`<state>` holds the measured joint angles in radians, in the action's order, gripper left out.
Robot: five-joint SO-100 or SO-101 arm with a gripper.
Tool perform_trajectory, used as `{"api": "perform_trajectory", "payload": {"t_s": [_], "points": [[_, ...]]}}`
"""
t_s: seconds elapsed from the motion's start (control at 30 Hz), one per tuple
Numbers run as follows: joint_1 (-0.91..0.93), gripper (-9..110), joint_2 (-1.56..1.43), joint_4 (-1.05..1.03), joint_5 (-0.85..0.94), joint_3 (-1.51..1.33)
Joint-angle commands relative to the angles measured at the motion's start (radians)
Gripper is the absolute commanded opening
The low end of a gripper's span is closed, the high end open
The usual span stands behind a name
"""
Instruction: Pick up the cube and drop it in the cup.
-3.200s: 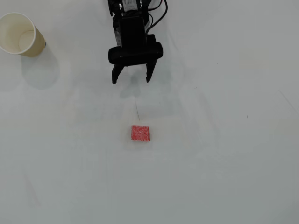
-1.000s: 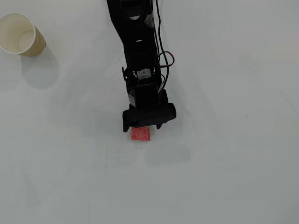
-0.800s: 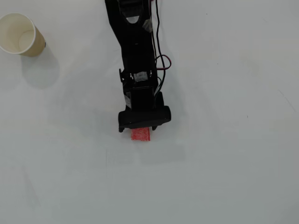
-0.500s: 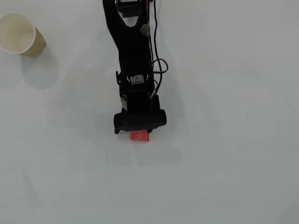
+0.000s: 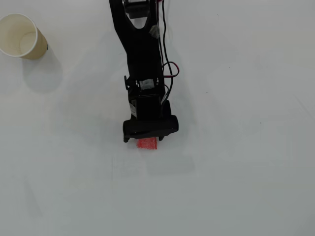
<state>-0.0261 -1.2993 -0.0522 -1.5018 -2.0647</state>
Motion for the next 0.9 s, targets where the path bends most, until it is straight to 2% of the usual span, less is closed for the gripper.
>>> {"api": "perform_trajectory", "payload": {"t_s": [0.0, 0.37, 0.63, 0.87], "points": [[0.009, 36, -0.026, 0.038, -0.009, 0.140], [0.012, 30, -0.009, 0.049, -0.011, 0.141], [0.034, 16, -0.006, 0.061, -0.011, 0.143], [0.038, 12, -0.005, 0.066, -0.011, 0.140]]}}
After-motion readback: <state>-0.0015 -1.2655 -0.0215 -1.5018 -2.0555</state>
